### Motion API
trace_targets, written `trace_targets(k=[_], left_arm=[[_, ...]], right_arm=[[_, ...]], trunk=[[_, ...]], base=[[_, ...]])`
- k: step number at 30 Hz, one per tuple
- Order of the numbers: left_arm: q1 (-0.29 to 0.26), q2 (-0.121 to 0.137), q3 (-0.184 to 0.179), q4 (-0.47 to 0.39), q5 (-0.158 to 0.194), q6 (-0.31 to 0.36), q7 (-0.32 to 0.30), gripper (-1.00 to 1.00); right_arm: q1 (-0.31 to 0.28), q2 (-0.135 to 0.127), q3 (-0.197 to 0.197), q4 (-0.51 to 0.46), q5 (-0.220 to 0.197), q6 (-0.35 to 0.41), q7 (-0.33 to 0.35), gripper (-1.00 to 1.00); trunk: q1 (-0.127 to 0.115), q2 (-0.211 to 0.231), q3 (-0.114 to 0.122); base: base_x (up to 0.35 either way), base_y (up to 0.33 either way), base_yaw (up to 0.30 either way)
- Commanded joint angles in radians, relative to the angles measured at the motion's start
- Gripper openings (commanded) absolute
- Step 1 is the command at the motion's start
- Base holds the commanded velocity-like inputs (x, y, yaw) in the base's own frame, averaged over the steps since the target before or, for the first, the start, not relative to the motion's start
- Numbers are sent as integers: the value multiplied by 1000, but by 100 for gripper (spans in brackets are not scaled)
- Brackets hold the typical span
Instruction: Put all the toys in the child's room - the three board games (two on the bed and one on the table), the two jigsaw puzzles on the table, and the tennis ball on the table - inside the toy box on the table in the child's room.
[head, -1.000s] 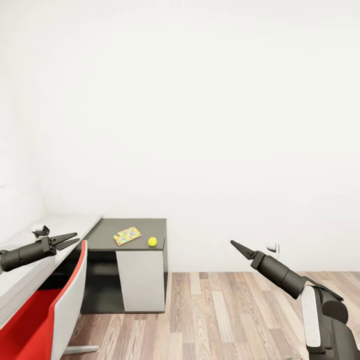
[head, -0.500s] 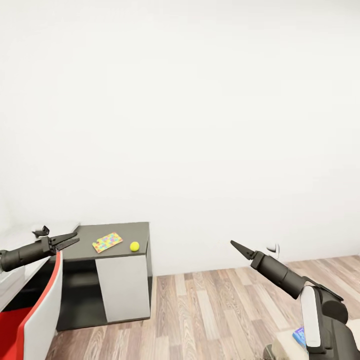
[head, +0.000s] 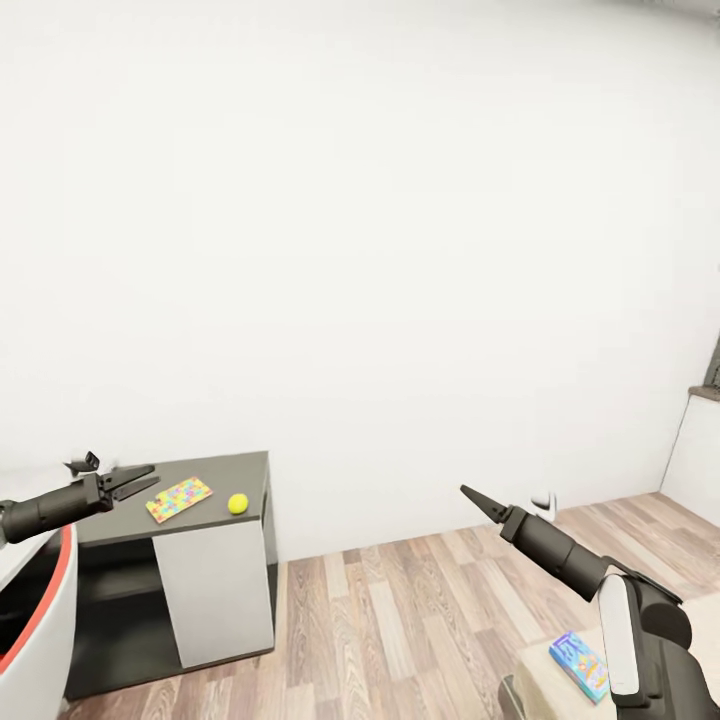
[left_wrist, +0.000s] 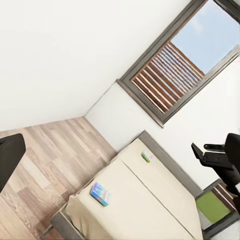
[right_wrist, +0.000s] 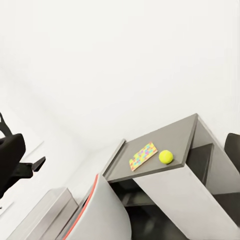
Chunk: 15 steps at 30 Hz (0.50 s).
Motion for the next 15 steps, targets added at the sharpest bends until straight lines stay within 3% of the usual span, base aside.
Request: trace_targets(k=[1, 9, 15], left_arm=[[0, 0, -1, 0, 1, 11, -3, 100], [-1, -2, -2, -1, 1, 12, -3, 100], [0, -2, -1, -1, 1, 12, -3, 100]], right_arm=[[-1, 1, -2, 1, -1, 5, 3, 100], [-1, 0, -5, 2, -3, 5, 3, 100], [-1, -1, -6, 3, -4, 5, 3, 100]], trunk=[[1, -1, 0], [1, -1, 0], [1, -1, -4]], base=[[66, 20, -70], [157, 133, -42], [201, 179, -169]])
